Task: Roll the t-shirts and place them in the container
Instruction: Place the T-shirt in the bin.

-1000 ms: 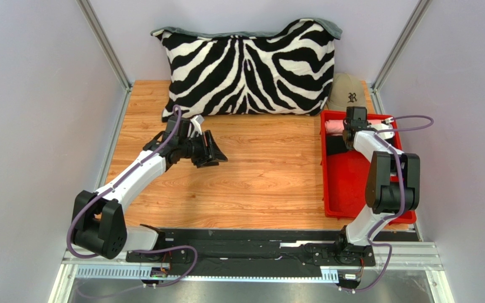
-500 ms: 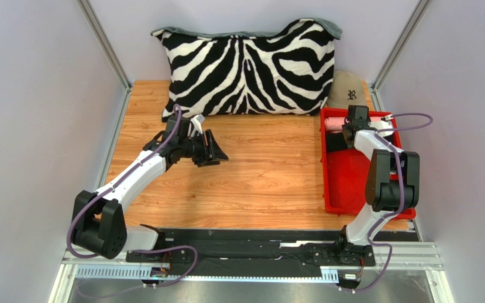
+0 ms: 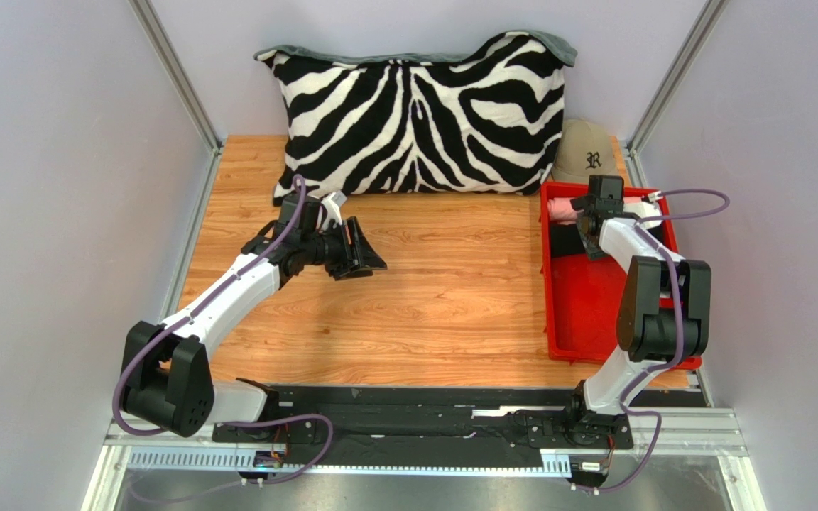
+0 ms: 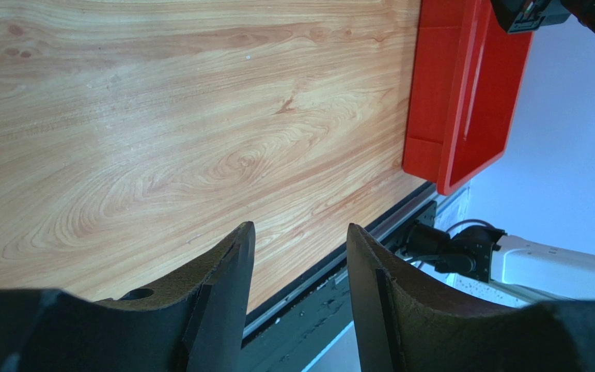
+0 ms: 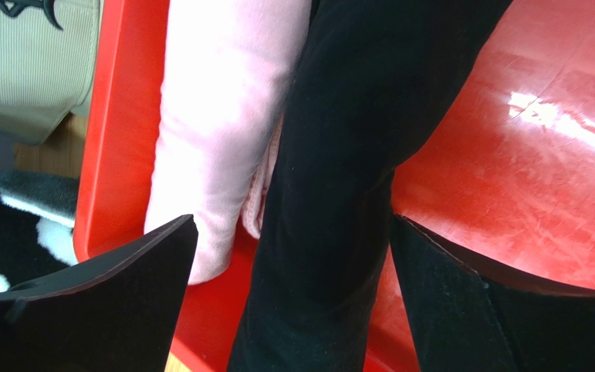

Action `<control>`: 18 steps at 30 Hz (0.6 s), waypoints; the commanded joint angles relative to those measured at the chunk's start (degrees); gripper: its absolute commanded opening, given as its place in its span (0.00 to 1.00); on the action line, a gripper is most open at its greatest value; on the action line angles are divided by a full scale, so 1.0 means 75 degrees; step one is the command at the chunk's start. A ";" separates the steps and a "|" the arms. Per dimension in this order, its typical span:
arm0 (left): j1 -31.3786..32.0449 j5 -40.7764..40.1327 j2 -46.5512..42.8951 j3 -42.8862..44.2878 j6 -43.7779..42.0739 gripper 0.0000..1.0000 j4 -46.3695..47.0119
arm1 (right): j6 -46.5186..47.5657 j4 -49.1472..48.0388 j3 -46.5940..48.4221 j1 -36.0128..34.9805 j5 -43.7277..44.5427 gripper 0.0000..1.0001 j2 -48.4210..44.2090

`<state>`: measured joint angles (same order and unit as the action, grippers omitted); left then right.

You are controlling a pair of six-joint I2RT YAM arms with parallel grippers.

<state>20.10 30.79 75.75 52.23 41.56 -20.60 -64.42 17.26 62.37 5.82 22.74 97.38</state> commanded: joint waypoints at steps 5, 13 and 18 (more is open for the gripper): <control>-0.0020 0.0172 0.0025 -0.0085 -0.0174 0.56 0.0321 | -0.0480 0.0125 0.0204 -0.0038 -0.0641 1.00 -0.0340; -0.0020 0.0114 0.0049 -0.0038 -0.0162 0.56 0.0321 | -0.0890 -0.0308 0.0122 -0.0156 -0.0864 1.00 -0.0059; -0.0019 0.0079 0.0073 -0.0026 -0.0174 0.56 0.0286 | -0.0938 -0.0765 0.0098 -0.0121 -0.0689 1.00 -0.0012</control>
<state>20.10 31.03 75.77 51.57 41.56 -20.23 -69.28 16.58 62.37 5.28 18.02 97.30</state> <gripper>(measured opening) 0.556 0.998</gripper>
